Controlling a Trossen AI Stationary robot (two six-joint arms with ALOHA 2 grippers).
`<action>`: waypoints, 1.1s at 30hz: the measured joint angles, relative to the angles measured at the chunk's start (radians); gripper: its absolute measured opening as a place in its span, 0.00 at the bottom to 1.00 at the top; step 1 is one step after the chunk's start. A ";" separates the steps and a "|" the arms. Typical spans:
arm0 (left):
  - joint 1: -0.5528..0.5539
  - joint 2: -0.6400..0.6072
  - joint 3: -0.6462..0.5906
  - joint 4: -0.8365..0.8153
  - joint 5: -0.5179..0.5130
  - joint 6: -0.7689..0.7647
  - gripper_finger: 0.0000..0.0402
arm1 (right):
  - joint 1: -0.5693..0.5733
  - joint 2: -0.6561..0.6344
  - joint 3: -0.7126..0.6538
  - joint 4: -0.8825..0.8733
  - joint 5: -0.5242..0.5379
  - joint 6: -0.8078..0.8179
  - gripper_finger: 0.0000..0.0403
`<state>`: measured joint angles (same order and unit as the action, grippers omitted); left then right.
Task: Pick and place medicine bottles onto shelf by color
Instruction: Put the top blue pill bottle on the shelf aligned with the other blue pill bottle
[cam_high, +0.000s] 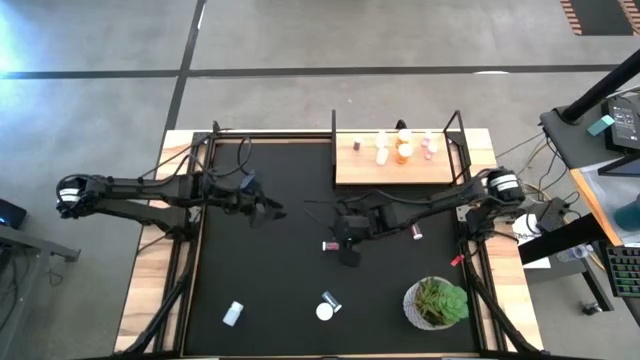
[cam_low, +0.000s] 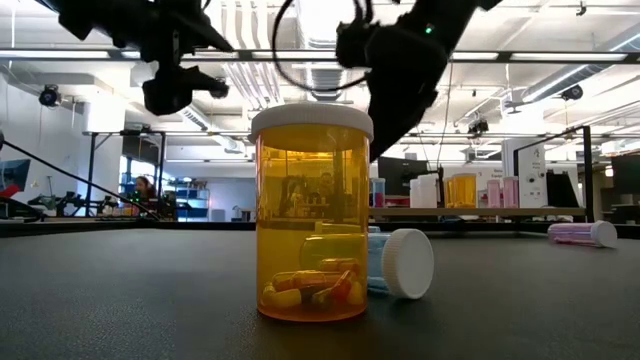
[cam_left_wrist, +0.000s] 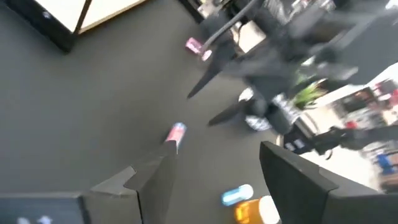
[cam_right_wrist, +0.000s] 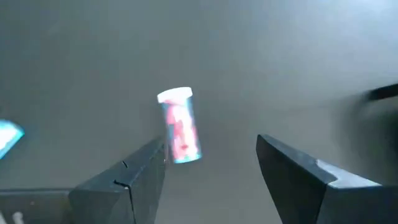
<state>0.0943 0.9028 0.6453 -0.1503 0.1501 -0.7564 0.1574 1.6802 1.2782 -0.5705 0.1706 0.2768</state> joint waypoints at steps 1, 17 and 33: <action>-0.006 0.000 0.000 0.013 0.000 -0.019 0.53 | 0.000 0.019 0.007 0.000 -0.021 0.001 0.58; -0.124 0.000 0.000 0.380 0.000 -0.067 0.53 | 0.009 0.231 0.062 0.034 -0.049 0.000 0.57; -0.149 0.006 0.000 0.598 0.034 -0.014 0.53 | 0.009 0.259 0.077 0.051 -0.054 0.000 0.28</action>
<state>-0.0551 0.9089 0.6453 0.4476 0.1837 -0.7708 0.1665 1.9394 1.3548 -0.5195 0.1171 0.2764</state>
